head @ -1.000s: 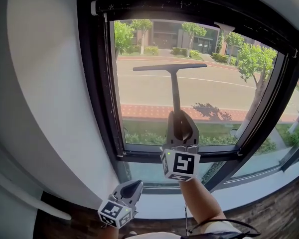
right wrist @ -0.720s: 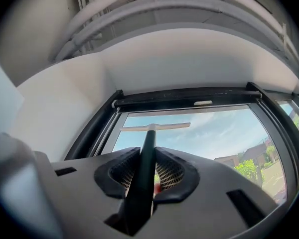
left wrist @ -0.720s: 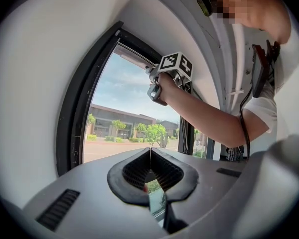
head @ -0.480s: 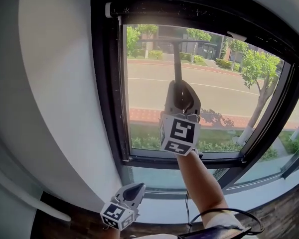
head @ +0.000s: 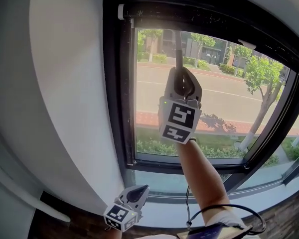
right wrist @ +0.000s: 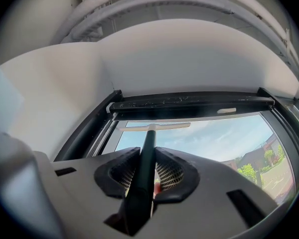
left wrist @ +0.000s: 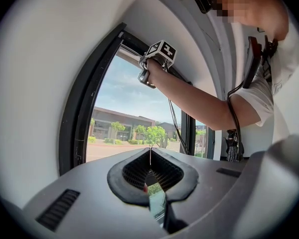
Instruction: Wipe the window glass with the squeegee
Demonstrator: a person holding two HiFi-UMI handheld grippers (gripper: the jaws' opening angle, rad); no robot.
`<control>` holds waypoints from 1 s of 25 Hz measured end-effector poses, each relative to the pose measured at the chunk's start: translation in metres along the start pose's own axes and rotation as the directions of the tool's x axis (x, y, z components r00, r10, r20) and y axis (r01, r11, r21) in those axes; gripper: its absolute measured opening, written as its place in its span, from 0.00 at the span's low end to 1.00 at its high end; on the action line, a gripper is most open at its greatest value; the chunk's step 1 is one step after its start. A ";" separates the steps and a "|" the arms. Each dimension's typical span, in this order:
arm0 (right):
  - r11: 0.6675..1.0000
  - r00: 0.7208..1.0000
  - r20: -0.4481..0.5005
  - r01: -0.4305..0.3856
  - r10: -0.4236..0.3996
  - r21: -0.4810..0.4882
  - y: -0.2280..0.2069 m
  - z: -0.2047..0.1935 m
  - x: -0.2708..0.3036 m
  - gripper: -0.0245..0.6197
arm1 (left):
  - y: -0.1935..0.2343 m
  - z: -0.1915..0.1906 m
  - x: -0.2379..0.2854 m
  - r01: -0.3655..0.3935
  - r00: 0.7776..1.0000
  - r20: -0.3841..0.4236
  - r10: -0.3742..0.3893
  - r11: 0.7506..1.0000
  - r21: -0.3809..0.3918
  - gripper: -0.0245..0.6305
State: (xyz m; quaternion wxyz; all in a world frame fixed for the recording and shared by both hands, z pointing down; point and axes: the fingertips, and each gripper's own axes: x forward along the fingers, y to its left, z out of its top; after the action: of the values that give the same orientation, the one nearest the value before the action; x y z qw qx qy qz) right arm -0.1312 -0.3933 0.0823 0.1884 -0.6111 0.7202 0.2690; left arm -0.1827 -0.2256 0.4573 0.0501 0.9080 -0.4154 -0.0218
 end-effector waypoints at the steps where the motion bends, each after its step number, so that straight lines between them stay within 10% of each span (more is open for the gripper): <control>1: 1.000 1.000 -0.009 0.002 -0.002 0.000 0.002 -0.003 0.002 0.19 | 0.002 0.000 -0.001 -0.002 1.000 0.000 0.002 1.000 0.000 0.07; 25: 0.995 0.990 -0.130 -0.065 0.054 -0.081 0.015 -0.097 -0.068 0.19 | 0.001 -0.009 0.007 -0.008 1.000 -0.015 0.008 1.000 -0.018 0.07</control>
State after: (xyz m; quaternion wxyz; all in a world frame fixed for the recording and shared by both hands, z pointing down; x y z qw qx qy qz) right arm -0.1282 -0.3983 0.2017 0.1076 -0.6128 0.7365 0.2653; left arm -0.1783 -0.2309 0.4661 0.0616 0.9060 -0.4184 -0.0186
